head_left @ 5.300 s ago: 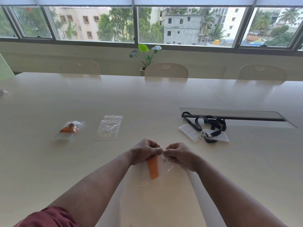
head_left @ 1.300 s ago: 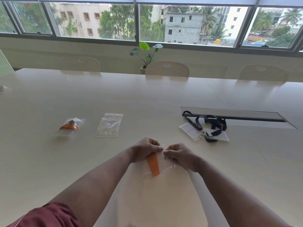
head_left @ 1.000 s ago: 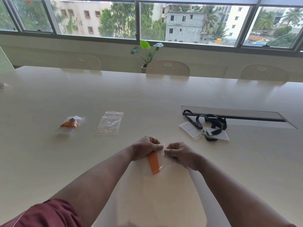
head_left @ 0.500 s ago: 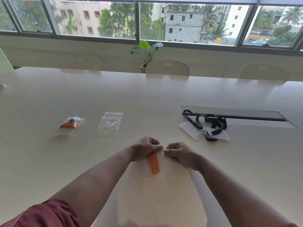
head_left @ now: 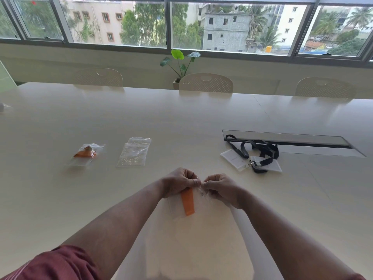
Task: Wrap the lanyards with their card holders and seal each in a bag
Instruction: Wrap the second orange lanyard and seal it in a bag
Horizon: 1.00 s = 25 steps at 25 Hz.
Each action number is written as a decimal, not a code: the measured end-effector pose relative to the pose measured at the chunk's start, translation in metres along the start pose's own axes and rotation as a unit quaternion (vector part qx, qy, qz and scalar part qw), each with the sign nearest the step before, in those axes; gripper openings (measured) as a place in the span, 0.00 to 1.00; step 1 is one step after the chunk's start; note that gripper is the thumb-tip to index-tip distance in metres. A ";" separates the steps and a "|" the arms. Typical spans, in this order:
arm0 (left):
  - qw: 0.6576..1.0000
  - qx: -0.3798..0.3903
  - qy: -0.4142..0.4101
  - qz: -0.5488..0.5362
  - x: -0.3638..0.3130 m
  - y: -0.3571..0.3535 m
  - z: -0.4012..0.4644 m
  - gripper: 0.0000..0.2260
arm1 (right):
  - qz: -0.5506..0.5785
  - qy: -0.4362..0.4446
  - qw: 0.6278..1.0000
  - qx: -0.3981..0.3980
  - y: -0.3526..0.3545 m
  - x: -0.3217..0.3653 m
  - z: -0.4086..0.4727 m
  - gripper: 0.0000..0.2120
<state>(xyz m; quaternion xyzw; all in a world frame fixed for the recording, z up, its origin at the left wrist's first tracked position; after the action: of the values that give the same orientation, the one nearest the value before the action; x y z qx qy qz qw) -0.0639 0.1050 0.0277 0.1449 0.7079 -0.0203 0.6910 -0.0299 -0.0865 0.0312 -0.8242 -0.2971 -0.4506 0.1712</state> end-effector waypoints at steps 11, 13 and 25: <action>1.000 -0.001 0.008 -0.007 -0.002 -0.002 -0.001 0.04 | 0.000 0.007 1.000 -0.009 -0.003 -0.001 -0.003 0.10; 1.000 -0.003 0.006 0.001 -0.002 -0.002 -0.001 0.04 | -0.001 0.010 1.000 -0.012 -0.005 -0.001 -0.004 0.12; 1.000 -0.017 0.007 0.003 0.000 -0.002 -0.002 0.04 | -0.023 0.009 1.000 -0.005 -0.005 0.003 -0.008 0.10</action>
<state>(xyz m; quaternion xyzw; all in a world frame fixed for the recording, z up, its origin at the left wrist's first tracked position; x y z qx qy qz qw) -0.0663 0.1041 0.0274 0.1352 0.7124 -0.0047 0.6886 -0.0367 -0.0858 0.0380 -0.8140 -0.3119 -0.4634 0.1594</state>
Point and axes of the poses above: each hand's wrist, its own z-axis towards the middle knuckle, its own y-axis out of the back of the hand, x = y × z, the point moved 1 cm from there along z, towards the middle knuckle, and after that the axes turned 14 degrees about -y, right-handed, at the moved point
